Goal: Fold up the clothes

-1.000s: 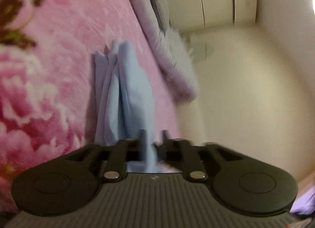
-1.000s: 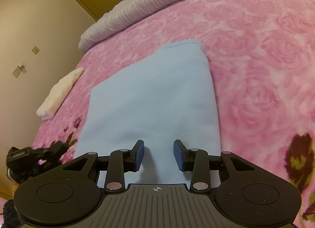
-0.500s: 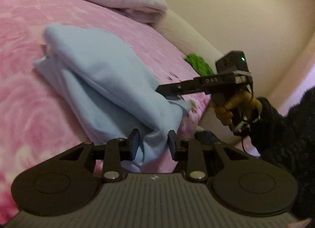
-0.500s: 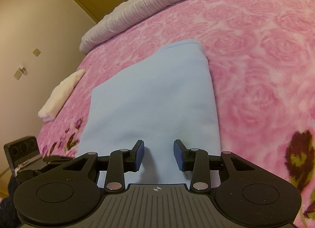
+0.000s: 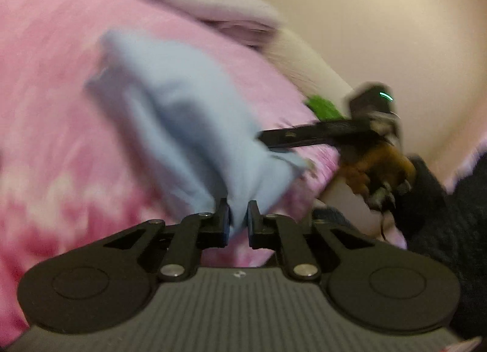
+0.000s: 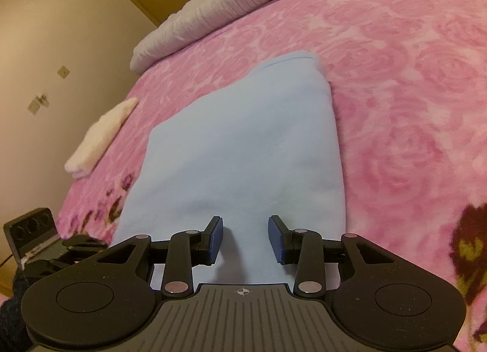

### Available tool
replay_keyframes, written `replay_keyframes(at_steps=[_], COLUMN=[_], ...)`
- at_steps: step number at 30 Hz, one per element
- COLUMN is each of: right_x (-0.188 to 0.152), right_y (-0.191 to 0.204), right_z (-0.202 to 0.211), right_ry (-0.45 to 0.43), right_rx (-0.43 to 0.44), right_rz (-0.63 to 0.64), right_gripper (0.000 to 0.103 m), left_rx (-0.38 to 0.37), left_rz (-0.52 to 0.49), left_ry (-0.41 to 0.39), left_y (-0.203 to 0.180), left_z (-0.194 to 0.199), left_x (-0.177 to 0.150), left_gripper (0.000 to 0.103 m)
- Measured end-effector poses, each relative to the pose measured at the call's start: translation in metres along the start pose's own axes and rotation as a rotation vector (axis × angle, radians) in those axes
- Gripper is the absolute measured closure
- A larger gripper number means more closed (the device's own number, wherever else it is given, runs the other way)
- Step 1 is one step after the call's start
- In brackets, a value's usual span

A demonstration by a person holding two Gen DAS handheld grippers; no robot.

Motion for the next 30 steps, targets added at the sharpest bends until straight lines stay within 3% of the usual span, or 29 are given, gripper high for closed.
replay_keyframes(at_steps=[4, 8, 10, 11, 16, 23, 26, 28, 29, 30], right_x=[-0.009, -0.015, -0.011, -0.008, 0.014, 0.055, 0.076, 0.088, 0.092, 0.094], right_y=[0.015, 0.027, 0.031, 0.031, 0.018, 0.000, -0.008, -0.012, -0.013, -0.015], right_z=[0.000, 0.003, 0.010, 0.013, 0.022, -0.002, -0.014, -0.022, -0.026, -0.029], right_ry=[-0.006, -0.010, -0.018, -0.031, -0.073, -0.066, -0.066, -0.061, -0.056, -0.049], right_rx=[-0.050, -0.086, -0.112, -0.124, -0.177, -0.168, -0.182, -0.200, -0.207, -0.206], right_rz=[0.145, 0.220, 0.232, 0.230, 0.173, 0.135, 0.157, 0.177, 0.186, 0.193], right_gripper=[0.066, 0.065, 0.065, 0.065, 0.065, 0.065, 0.065, 0.065, 0.065, 0.065], left_rx=[0.099, 0.169, 0.204, 0.215, 0.276, 0.358, 0.341, 0.310, 0.318, 0.340], left_rz=[0.298, 0.382, 0.423, 0.411, 0.402, 0.459, 0.462, 0.421, 0.363, 0.326], left_ry=[-0.101, -0.133, -0.150, -0.157, -0.210, -0.217, -0.226, -0.242, -0.241, -0.226], left_y=[0.001, -0.017, -0.026, -0.030, -0.020, 0.034, 0.049, 0.052, 0.049, 0.051], left_z=[0.007, 0.011, 0.013, 0.013, 0.022, -0.015, -0.032, -0.036, -0.038, -0.041], left_x=[-0.018, -0.011, -0.008, 0.001, 0.042, 0.085, 0.097, 0.103, 0.106, 0.107], left_gripper=[0.094, 0.091, 0.083, 0.077, 0.066, 0.065, 0.068, 0.085, 0.099, 0.099])
Point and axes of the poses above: each gripper's, at about its wrist camera, not at the fingertips, and z roughly against the way its jaws point, y to its left, x to its top, the point moved 3 cm from there along -z, roughly the way its jaws point, and after that the axes turned 8 degrees about -y, right-handed, at the moved point
